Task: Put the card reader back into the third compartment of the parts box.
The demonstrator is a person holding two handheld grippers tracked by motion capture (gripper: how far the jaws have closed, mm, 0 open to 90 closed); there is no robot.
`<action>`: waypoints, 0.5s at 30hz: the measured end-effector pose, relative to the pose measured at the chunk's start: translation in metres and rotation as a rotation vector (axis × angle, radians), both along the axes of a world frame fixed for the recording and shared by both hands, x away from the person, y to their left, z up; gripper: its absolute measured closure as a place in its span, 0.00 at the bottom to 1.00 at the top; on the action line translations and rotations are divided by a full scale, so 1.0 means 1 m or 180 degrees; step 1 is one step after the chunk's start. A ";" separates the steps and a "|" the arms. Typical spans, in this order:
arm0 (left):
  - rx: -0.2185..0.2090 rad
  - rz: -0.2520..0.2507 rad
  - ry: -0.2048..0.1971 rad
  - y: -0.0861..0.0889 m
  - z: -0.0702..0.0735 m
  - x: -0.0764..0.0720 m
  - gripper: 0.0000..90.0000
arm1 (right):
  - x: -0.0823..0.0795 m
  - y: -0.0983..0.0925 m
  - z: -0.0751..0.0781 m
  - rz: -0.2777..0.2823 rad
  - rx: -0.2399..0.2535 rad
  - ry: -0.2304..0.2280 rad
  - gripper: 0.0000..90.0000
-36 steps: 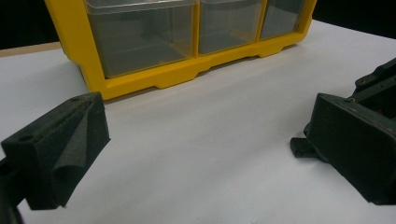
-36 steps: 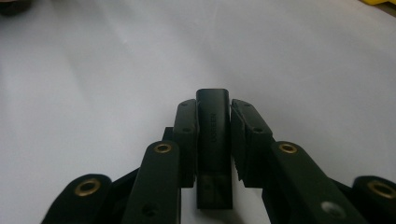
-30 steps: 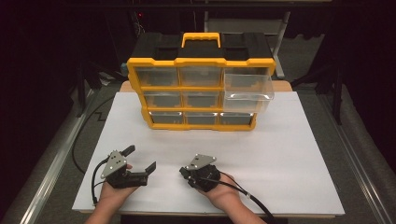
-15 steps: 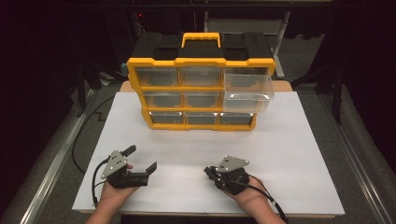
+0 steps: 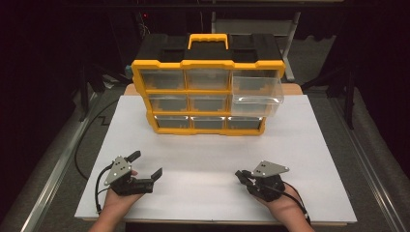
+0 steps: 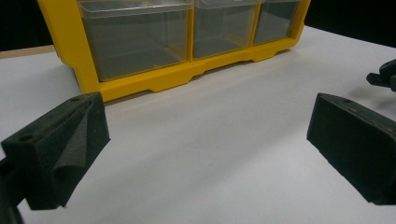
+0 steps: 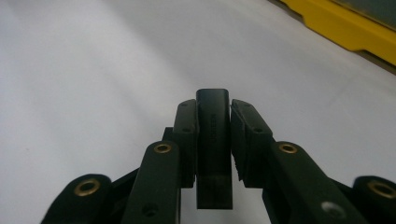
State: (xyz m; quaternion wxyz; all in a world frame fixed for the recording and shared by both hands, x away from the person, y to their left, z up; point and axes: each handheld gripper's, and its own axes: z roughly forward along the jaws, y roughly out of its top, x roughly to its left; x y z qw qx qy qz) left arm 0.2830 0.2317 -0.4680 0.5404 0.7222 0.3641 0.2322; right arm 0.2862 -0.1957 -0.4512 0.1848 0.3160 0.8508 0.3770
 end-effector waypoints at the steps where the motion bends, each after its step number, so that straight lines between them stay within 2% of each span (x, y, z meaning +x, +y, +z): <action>1: 0.0005 -0.0005 0.0000 0.000 0.000 0.000 0.00 | 0.000 -0.005 0.000 -0.0027 -0.0005 -0.0001 0.82; 15: 0.0011 0.0000 0.0013 -0.001 0.000 0.001 0.00 | -0.001 -0.065 -0.003 -0.0461 0.0048 0.0007 0.82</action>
